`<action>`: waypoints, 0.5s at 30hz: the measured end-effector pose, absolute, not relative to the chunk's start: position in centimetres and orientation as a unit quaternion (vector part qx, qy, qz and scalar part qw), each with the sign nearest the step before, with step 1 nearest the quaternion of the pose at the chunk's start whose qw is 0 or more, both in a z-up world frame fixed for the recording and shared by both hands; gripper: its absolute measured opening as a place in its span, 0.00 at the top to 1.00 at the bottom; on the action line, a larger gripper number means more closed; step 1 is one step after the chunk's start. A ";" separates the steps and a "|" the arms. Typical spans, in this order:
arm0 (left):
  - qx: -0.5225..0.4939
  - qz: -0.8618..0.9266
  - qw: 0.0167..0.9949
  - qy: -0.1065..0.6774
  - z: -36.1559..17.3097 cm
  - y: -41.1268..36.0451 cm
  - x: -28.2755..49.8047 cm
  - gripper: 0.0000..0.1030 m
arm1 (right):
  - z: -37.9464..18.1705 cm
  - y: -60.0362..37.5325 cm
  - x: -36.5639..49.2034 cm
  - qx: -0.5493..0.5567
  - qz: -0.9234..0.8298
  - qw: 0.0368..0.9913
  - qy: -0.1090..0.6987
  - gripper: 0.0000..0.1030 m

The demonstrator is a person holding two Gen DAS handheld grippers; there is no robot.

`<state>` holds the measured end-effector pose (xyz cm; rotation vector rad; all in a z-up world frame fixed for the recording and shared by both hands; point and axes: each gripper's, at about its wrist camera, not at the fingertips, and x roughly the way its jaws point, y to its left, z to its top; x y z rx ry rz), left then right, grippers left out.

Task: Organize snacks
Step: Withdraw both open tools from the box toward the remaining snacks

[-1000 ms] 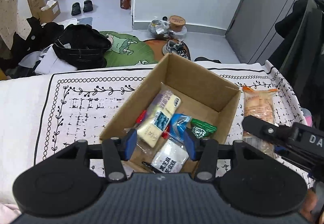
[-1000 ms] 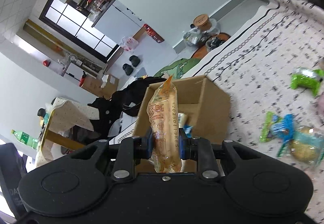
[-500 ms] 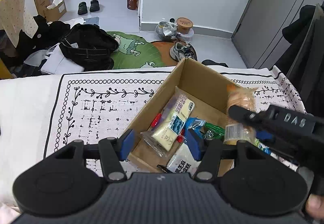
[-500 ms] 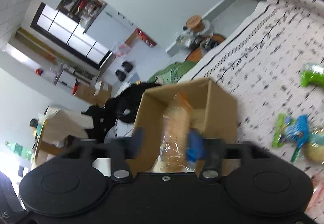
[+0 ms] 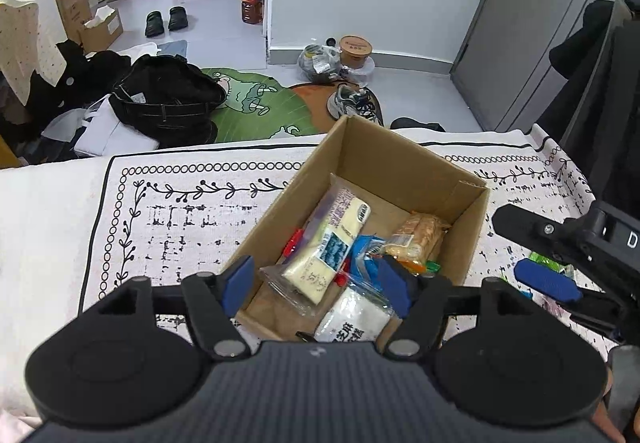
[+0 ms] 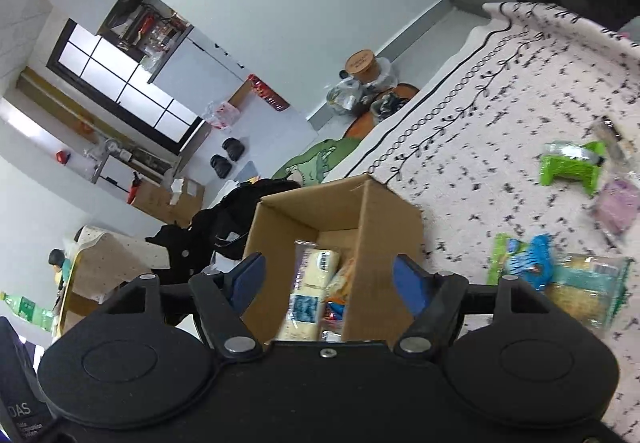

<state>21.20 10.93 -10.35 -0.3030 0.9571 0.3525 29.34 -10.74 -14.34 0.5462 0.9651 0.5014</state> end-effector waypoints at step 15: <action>-0.141 0.152 0.866 0.455 -8.6 8.4 20.6 0.21 | -11.9 -15.5 27.5 0.222 0.206 0.843 0.444 0.19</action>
